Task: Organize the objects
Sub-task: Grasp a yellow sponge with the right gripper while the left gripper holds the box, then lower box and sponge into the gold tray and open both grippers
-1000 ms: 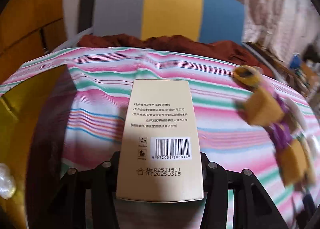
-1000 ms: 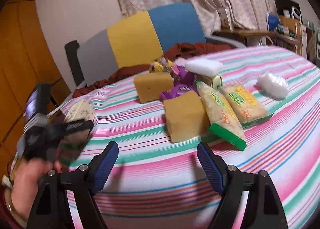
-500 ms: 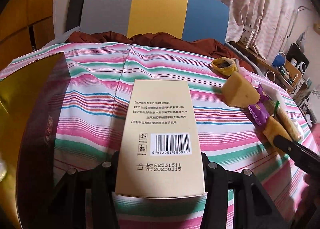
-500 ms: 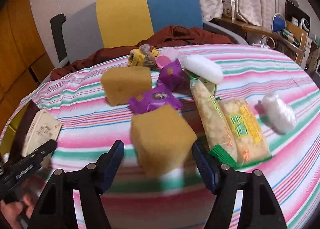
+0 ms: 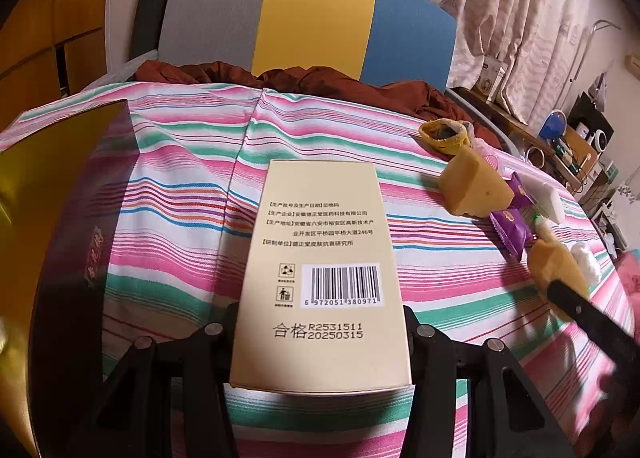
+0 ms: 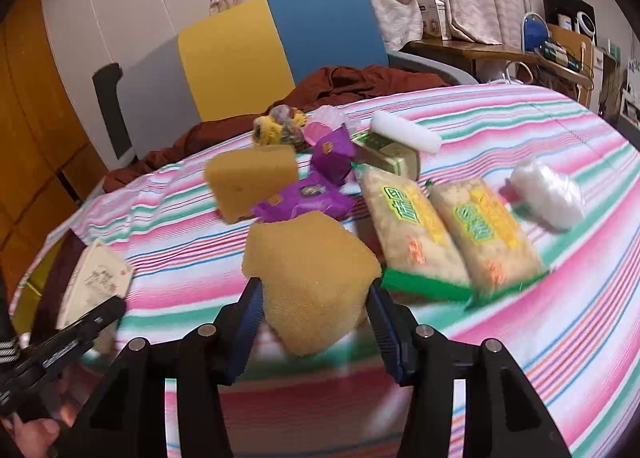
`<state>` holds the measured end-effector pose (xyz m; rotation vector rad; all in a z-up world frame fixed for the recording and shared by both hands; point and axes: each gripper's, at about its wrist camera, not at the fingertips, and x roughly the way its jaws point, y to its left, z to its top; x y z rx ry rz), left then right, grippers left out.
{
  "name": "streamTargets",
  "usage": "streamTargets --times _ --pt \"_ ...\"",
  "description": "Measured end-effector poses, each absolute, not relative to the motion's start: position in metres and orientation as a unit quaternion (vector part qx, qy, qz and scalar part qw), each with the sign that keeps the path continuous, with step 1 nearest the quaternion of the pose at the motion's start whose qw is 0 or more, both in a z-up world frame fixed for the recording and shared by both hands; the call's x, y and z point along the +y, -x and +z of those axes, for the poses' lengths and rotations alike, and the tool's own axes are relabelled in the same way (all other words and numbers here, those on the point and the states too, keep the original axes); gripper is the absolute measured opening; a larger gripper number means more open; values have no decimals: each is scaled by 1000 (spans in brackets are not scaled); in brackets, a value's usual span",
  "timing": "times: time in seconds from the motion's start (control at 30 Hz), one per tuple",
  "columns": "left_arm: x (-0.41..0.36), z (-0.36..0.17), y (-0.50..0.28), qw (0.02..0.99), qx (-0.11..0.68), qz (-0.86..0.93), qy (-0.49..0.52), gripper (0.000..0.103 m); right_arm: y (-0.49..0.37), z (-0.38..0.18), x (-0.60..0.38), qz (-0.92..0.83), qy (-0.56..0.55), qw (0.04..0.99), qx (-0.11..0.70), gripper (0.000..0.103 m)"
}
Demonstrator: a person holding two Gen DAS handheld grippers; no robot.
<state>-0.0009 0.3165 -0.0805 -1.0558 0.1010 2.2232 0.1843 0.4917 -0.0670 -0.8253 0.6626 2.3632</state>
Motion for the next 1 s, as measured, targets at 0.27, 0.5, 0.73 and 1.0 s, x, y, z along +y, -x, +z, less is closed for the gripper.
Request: streamTargets --times 0.27,0.5,0.73,1.0 --pt "300 -78 -1 331 4 856 396 51 -190 -59 450 886 292 230 276 52" --pt "288 -74 -13 354 -5 848 393 51 -189 -50 427 892 291 209 277 52" --pt "265 -48 -48 390 -9 849 357 51 -188 -46 408 895 290 207 270 53" --pt "211 -9 -60 391 -34 865 314 51 -173 -35 376 906 290 175 254 52"
